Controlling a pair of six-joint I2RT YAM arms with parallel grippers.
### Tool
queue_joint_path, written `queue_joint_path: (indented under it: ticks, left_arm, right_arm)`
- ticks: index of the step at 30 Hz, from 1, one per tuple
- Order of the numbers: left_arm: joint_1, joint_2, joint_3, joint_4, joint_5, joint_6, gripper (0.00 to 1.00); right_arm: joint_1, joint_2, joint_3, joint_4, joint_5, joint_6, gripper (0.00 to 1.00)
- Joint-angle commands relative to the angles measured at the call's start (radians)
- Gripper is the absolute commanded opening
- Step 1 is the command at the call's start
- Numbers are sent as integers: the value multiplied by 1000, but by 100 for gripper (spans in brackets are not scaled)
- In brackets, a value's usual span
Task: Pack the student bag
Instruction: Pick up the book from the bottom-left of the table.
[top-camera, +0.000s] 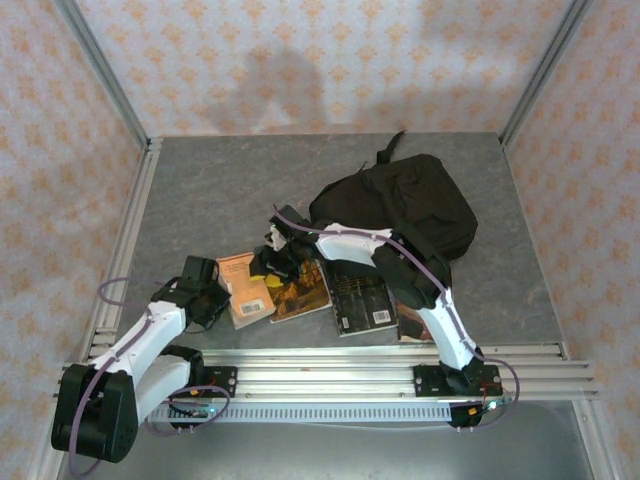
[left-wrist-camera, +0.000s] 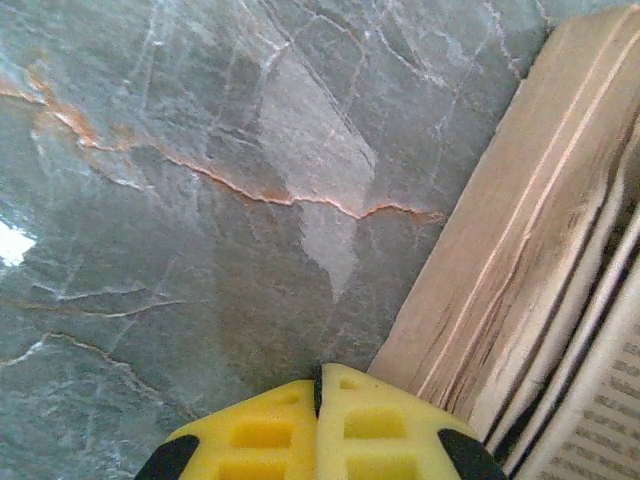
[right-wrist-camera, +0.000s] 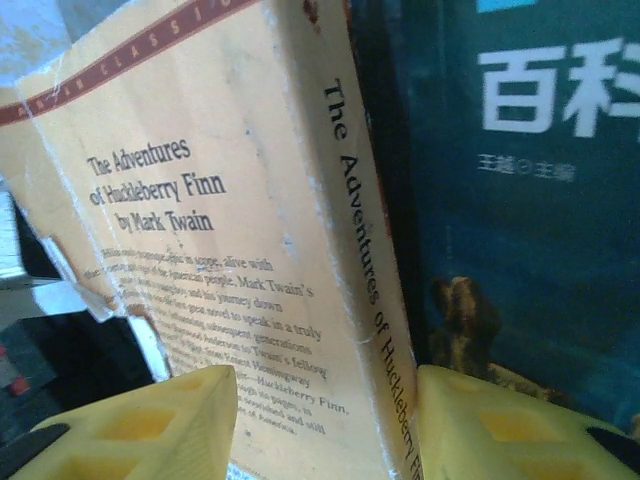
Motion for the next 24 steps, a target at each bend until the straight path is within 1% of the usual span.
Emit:
queue_joint_path:
  ticks: [1, 4, 10, 16, 19, 24]
  left_arm:
    - [-13, 31, -69, 257, 116, -3, 0]
    - [-12, 12, -71, 245, 116, -3, 0]
    - [-13, -14, -71, 228, 113, 0, 0]
    - [-13, -19, -80, 226, 112, 2, 0]
    - [-13, -14, -84, 236, 112, 0, 0]
    - [-13, 2, -88, 249, 113, 0, 0]
  right_arm:
    - [32, -88, 0, 165, -120, 59, 48]
    - [31, -106, 1, 132, -107, 38, 48]
    - [31, -126, -24, 139, -106, 39, 48]
    - [38, -136, -94, 246, -132, 97, 48]
    - [49, -109, -100, 258, -133, 101, 48]
    - [62, -55, -104, 375, -151, 174, 48]
